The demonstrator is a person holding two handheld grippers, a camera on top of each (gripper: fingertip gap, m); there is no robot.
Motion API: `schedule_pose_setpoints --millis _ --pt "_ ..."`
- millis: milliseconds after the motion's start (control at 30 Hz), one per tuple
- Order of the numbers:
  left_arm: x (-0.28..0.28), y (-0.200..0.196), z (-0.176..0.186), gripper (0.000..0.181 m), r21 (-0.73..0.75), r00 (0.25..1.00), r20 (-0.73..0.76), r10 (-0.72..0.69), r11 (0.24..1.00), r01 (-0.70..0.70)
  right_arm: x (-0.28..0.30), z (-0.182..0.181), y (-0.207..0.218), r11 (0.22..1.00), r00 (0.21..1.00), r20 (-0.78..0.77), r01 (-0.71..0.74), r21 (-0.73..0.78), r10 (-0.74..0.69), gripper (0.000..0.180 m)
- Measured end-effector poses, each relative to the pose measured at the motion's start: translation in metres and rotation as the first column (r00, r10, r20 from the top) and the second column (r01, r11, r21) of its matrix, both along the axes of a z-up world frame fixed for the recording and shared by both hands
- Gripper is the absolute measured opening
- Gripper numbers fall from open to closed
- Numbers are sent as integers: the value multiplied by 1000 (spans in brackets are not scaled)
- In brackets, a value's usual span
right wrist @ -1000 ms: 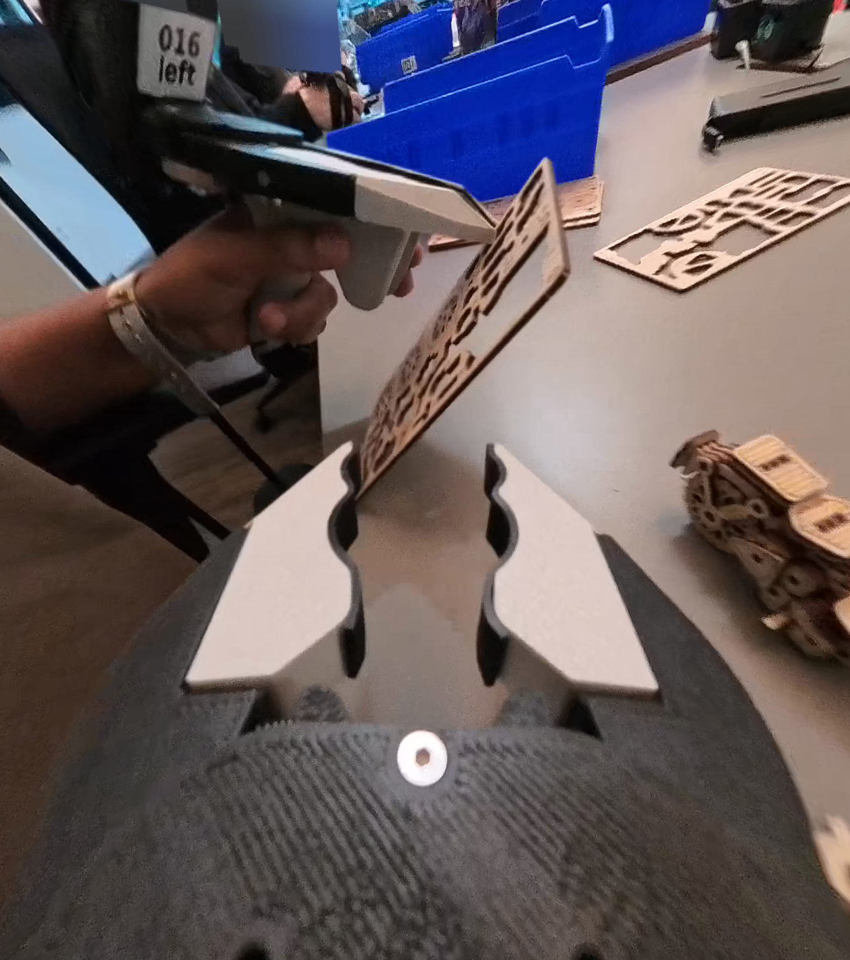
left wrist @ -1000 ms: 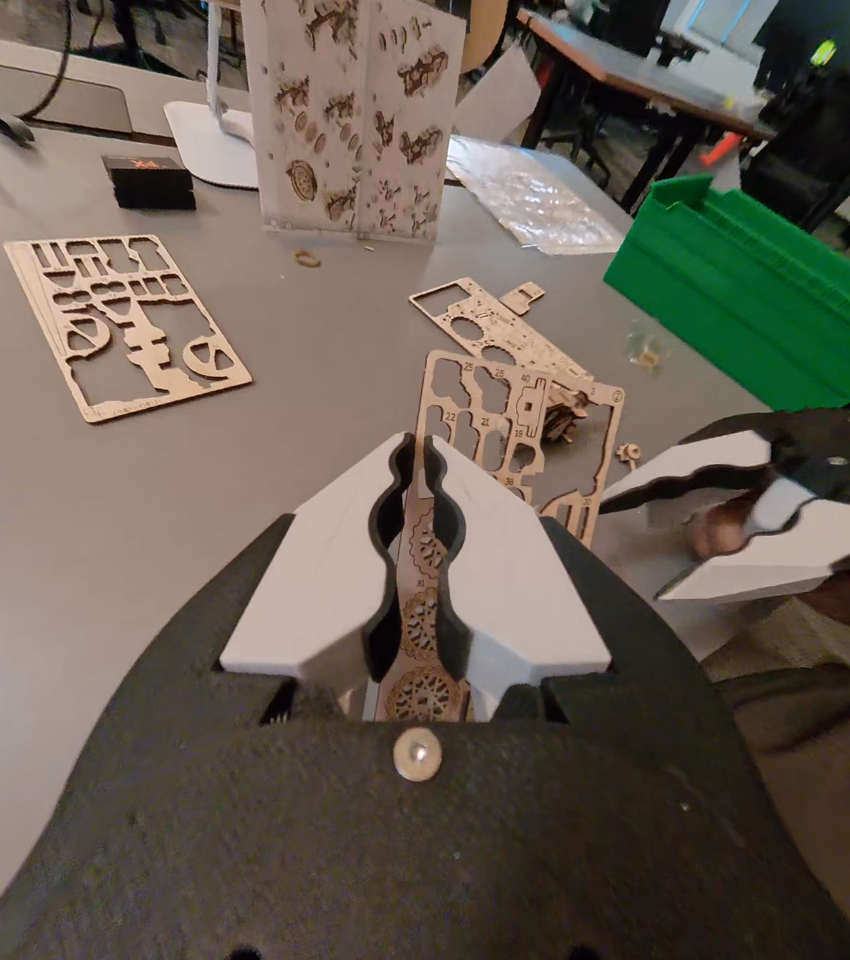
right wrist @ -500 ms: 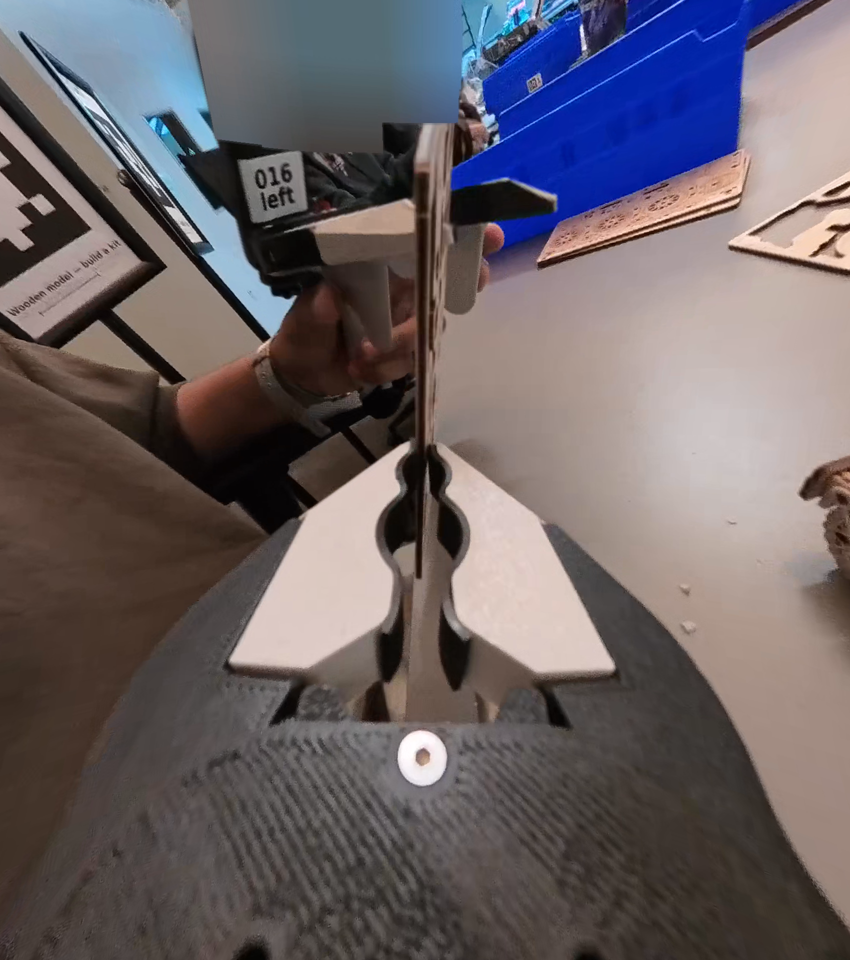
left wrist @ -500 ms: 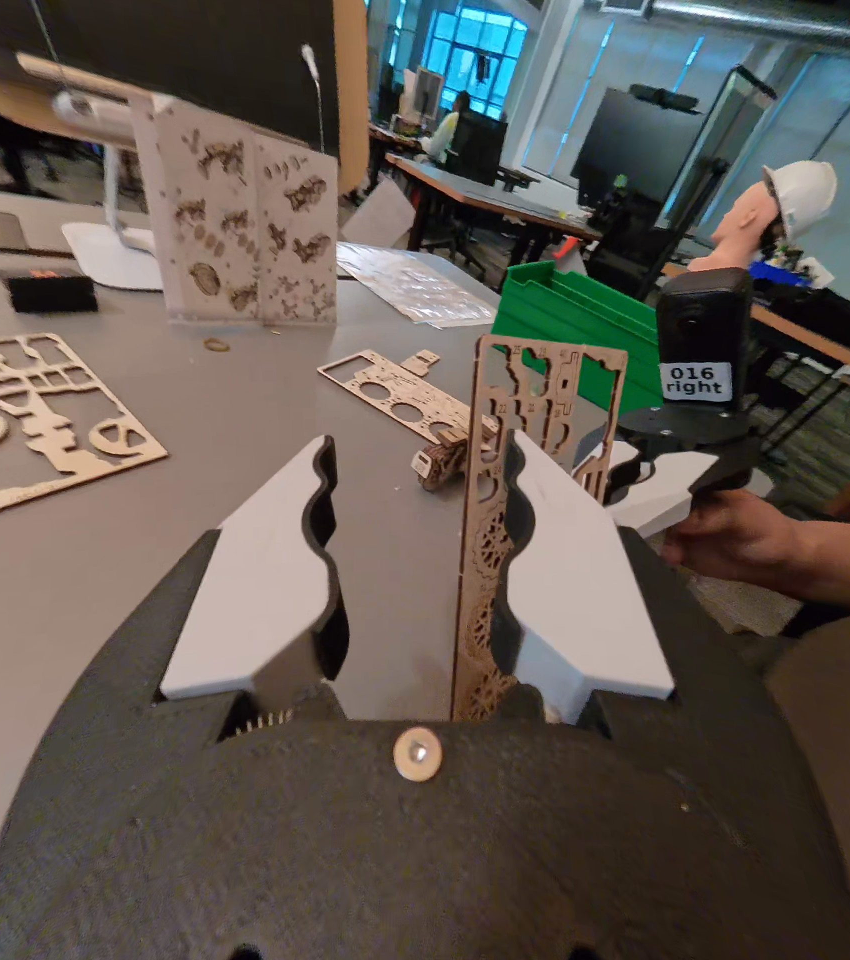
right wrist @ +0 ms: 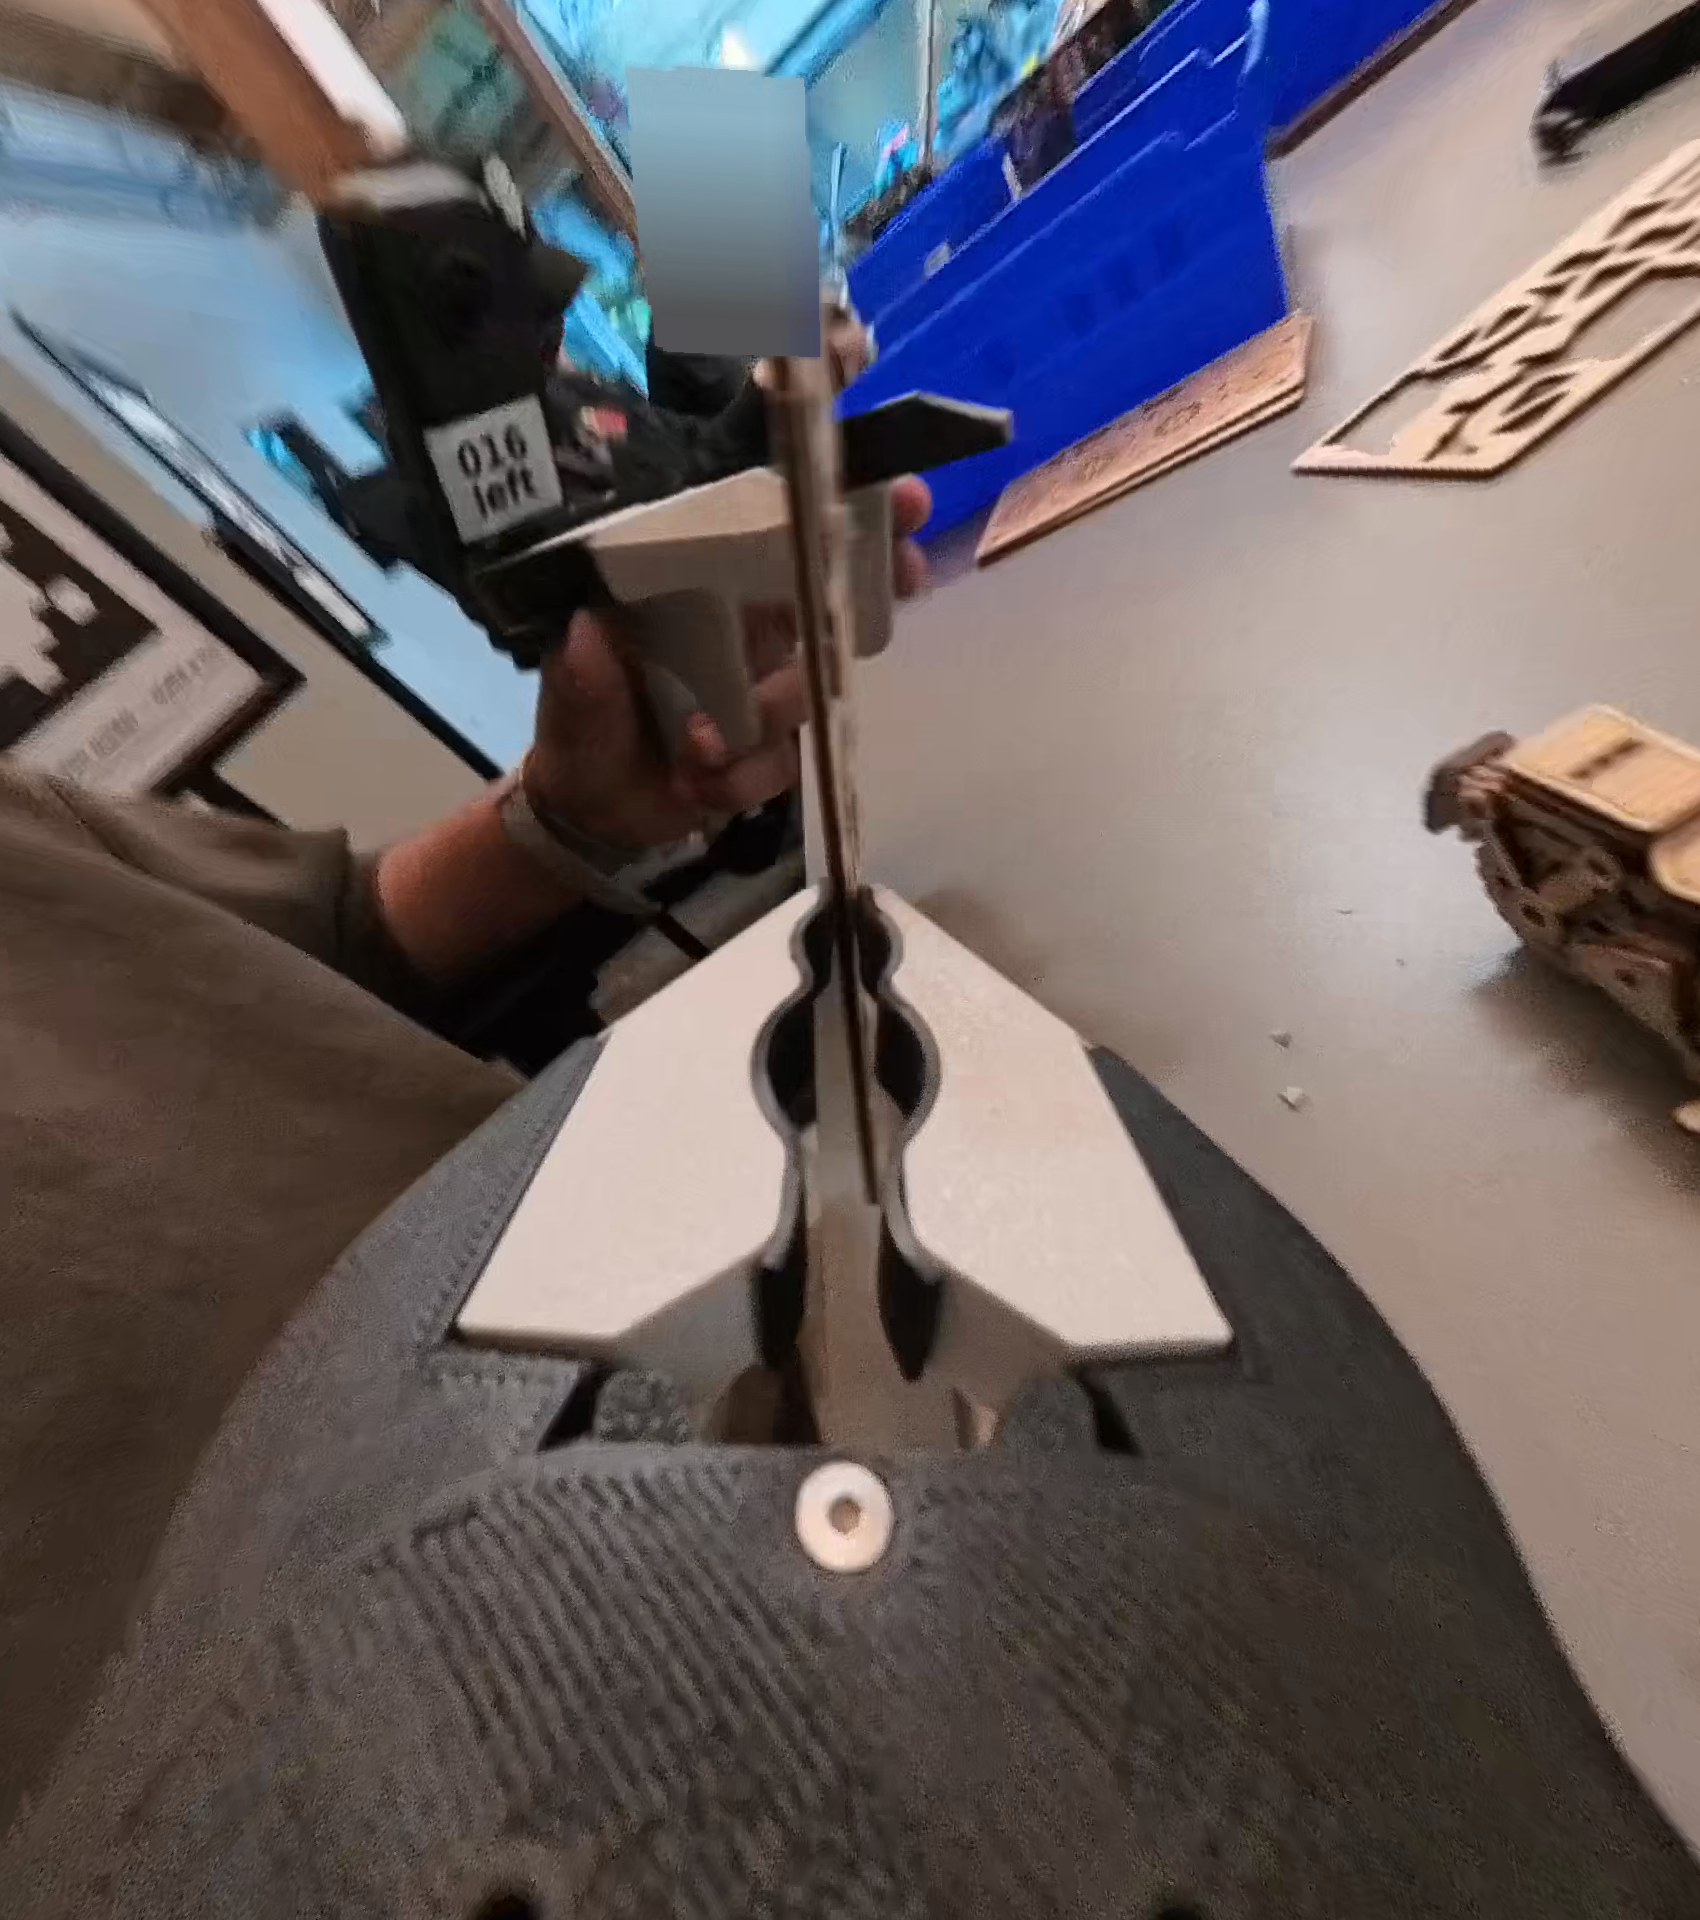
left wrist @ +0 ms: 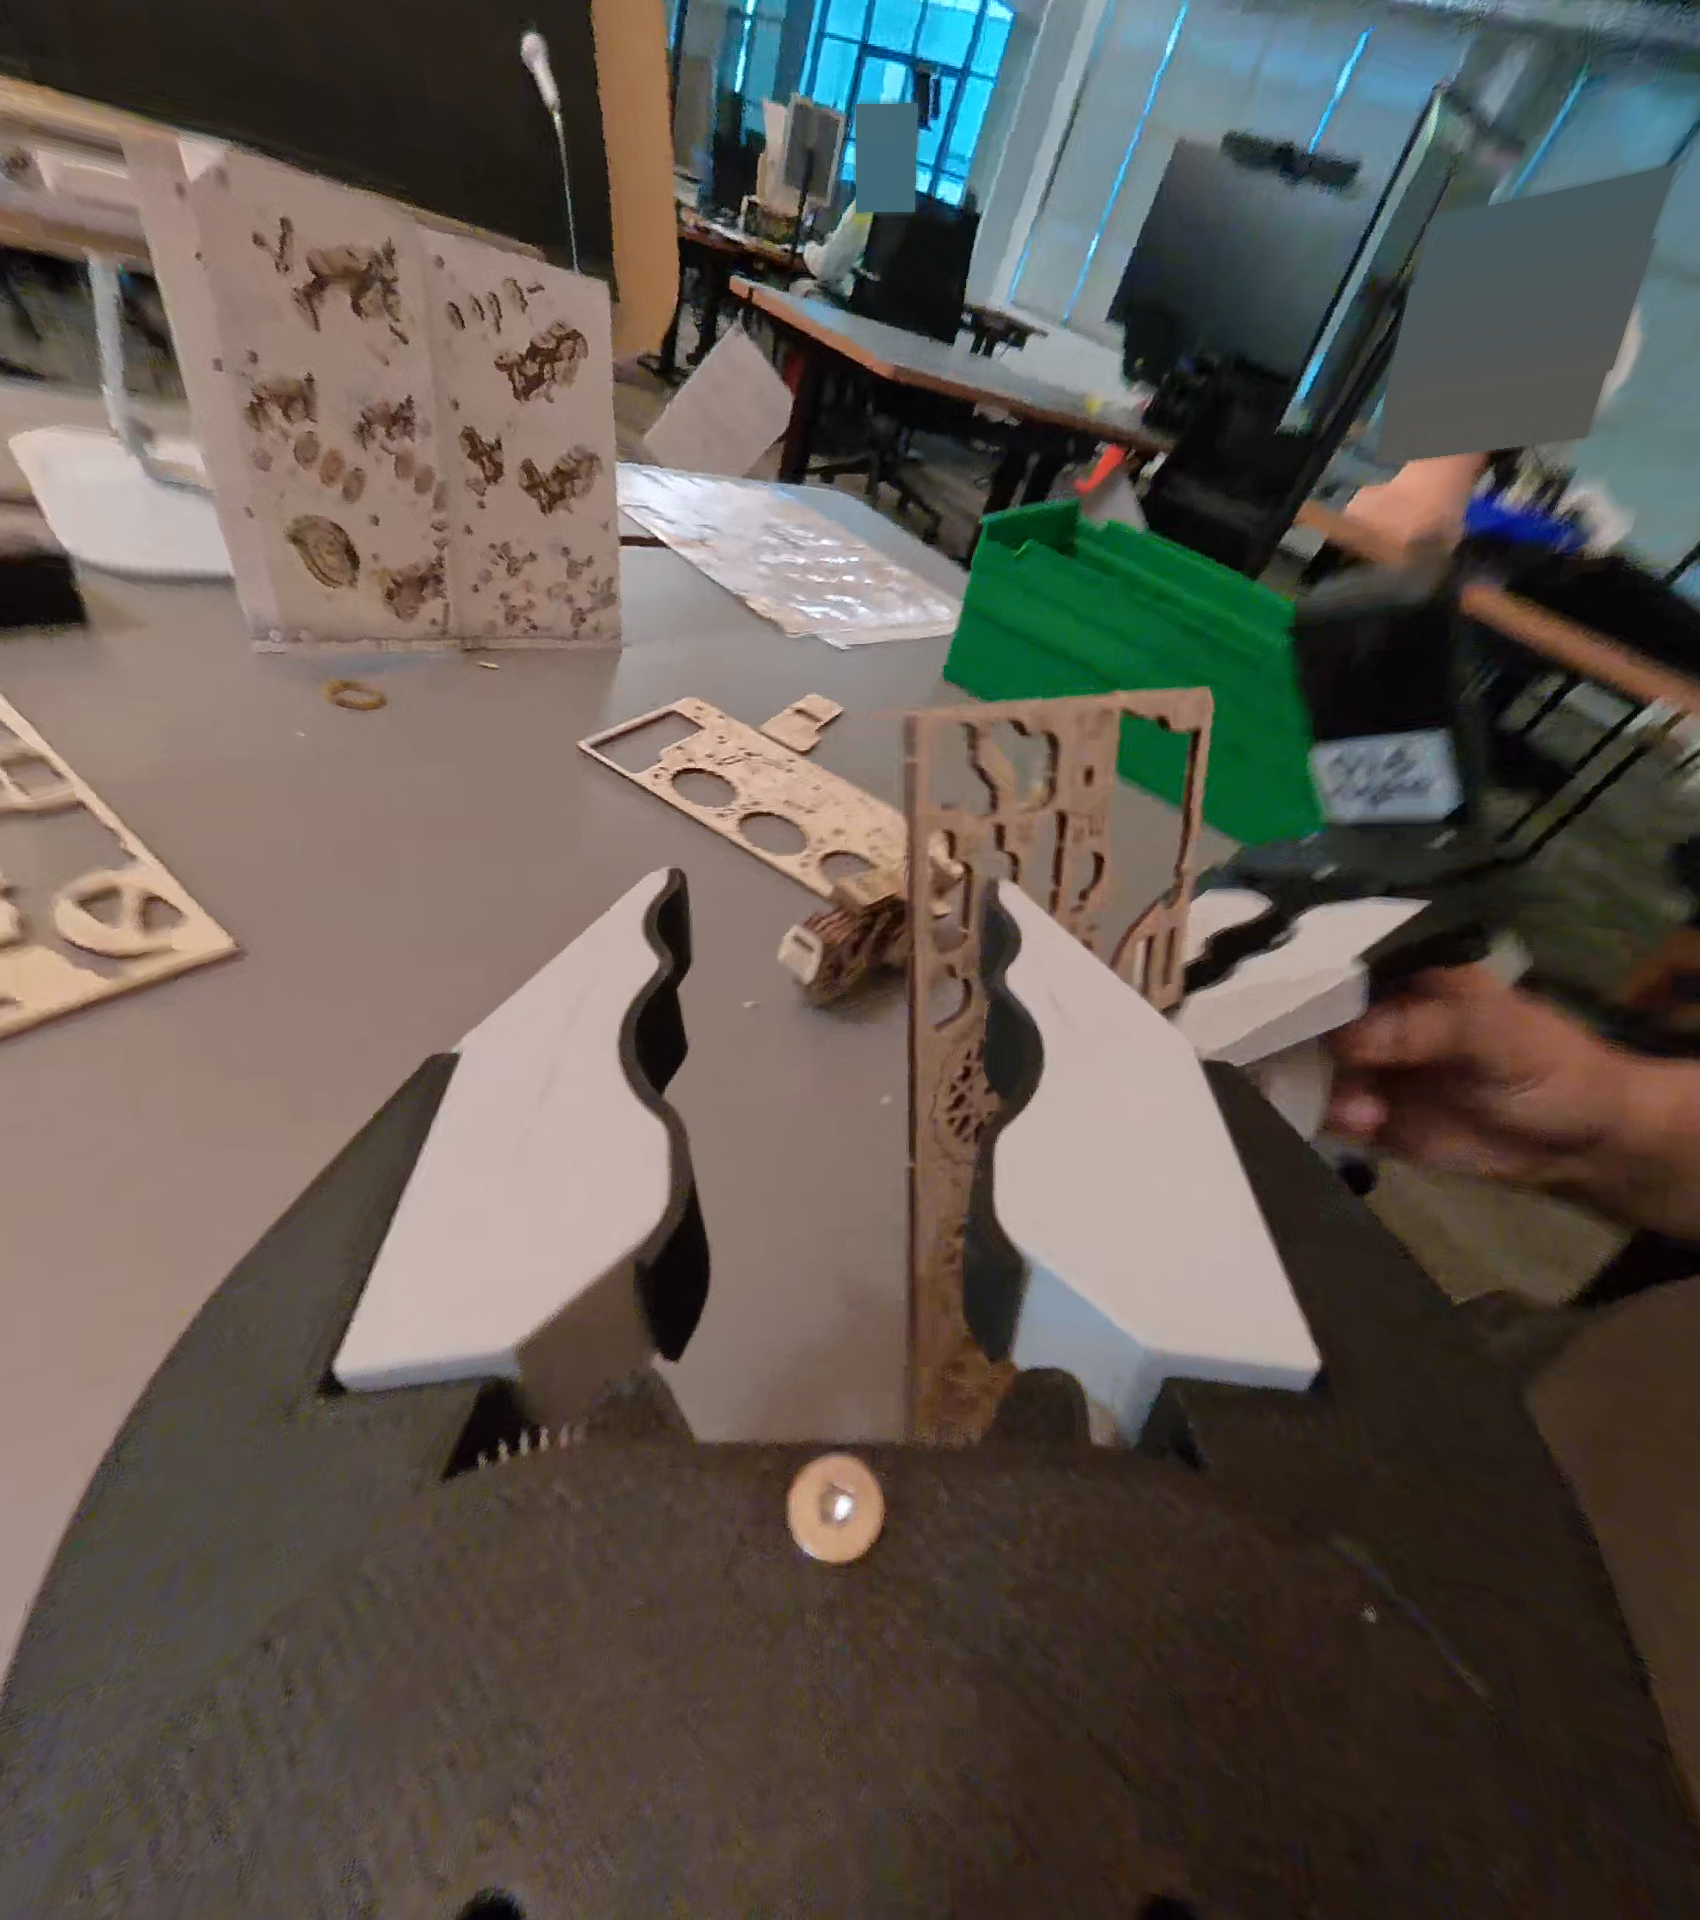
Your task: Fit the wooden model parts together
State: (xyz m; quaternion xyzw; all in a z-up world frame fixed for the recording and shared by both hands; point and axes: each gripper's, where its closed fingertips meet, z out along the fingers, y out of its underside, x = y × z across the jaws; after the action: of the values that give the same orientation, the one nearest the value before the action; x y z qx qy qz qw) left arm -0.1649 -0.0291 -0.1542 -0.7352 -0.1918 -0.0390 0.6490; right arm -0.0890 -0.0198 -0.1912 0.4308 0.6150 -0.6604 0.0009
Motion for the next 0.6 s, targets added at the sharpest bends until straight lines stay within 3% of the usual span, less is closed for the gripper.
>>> schedule_pose_setpoints --millis 67,167,233,300,400,467,533,600 --pt "-2 4 0 57 -19 988 150 30 999 -27 -3 6 11 991 999 39 33 -130 -28 4" --pt "0 9 -6 51 -79 983 173 60 996 -46 -5 7 19 979 996 72 62 -192 -49 2" --pt "2 9 -22 31 -215 997 55 51 976 -38 -6 3 21 988 995 60 87 -129 -80 0" --pt "-9 2 -37 46 -371 984 -152 94 917 -145 -9 -1 25 989 990 50 136 -49 -134 0" --pt "-10 0 -23 47 -318 951 -278 136 921 -225 -11 3 28 984 984 26 175 -23 -174 0" --pt "-9 -1 -20 60 -308 960 -238 145 926 -216 -12 7 31 980 980 24 197 -39 -196 0" --pt "-21 -9 -18 60 -296 957 -198 214 918 -266 -13 9 34 975 976 14 216 -41 -216 0" --pt "-16 -10 -7 57 -211 979 -87 185 957 -200 -13 13 37 972 973 -1 229 -53 -229 0"
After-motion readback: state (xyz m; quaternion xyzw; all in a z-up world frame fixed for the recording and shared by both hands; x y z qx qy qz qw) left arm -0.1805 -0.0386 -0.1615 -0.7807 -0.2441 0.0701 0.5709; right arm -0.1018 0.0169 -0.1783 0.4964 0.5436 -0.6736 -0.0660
